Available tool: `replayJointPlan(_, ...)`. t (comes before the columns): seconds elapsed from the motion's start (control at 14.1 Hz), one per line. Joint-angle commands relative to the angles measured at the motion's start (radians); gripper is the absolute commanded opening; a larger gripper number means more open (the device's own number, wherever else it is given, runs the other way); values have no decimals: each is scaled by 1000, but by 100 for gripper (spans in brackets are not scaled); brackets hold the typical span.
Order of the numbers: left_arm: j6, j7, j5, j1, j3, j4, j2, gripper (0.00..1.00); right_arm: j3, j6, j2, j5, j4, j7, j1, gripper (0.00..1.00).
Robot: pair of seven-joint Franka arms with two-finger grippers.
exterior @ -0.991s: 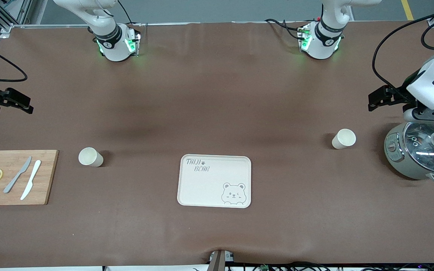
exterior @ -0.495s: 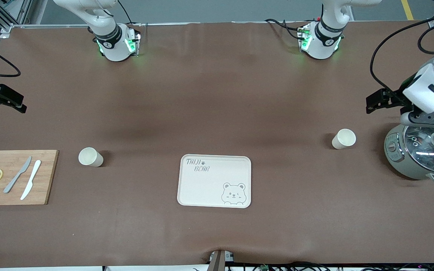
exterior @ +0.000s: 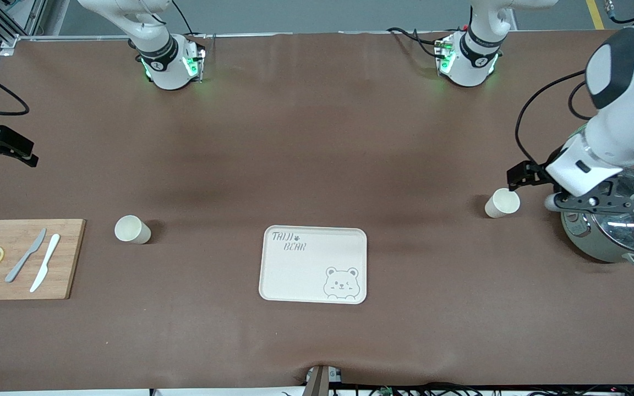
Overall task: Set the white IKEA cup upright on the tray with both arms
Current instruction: 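Move the left gripper toward the white cup lying near the pot, then lower the left gripper over the cup and close on its rim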
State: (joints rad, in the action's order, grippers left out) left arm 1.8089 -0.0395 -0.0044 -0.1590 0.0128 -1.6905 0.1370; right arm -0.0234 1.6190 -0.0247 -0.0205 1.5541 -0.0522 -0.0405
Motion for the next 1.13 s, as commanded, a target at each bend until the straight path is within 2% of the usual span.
replayJointPlan(0.0, 114, -14, -11, 1, -8, -138, -54, 100, 2, -34, -12, 7, -28, 3, -9, 100)
replayJointPlan(0.71, 498, 24, -11, 16, -7, -497, -105, 100, 2, 10, -50, 5, -19, 23, -1, 100)
replayJointPlan(0.99, 518, 84, -9, 65, -8, -520, -94, 100, 2, 42, -50, 4, 18, 25, 2, 100)
replayJointPlan(1.06, 562, 104, -9, 78, -8, -549, -94, 100, 2, 57, -50, 4, 35, 25, 2, 100)
